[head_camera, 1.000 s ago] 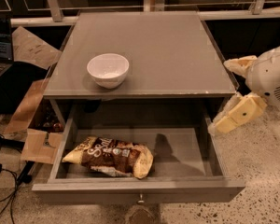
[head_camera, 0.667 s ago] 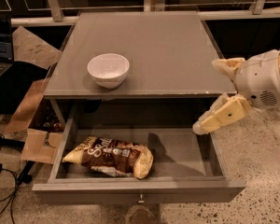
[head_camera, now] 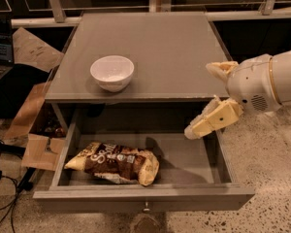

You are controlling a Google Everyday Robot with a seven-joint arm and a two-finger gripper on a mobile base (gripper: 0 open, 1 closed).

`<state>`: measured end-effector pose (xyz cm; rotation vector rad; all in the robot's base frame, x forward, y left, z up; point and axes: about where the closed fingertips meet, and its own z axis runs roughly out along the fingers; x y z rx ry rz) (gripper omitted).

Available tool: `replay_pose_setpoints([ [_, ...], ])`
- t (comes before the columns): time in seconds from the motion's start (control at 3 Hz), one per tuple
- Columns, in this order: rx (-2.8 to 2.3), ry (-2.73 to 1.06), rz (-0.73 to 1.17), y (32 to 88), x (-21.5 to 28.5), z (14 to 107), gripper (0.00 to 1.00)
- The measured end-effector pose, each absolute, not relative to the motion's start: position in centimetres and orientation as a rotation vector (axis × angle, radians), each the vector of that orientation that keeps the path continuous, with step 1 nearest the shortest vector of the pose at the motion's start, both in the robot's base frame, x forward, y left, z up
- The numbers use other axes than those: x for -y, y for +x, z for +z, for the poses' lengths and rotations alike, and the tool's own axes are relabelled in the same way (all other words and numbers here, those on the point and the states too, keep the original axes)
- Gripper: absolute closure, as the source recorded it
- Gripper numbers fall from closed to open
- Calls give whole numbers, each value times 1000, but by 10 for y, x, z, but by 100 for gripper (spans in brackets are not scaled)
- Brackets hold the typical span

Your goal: Pick brown chip bag from top drawer and place on counter

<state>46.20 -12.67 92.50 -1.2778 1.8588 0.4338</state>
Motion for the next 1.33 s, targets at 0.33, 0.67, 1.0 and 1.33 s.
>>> replay_pose_setpoints([
  [0.33,-1886,-1261,428,459,128,917,0],
  [0.67,-1922,-1218,441,454,121,889,0],
  [1.0,-1941,-1164,466,454,104,854,0],
  [1.33,-1954,-1121,498,458,80,821,0],
])
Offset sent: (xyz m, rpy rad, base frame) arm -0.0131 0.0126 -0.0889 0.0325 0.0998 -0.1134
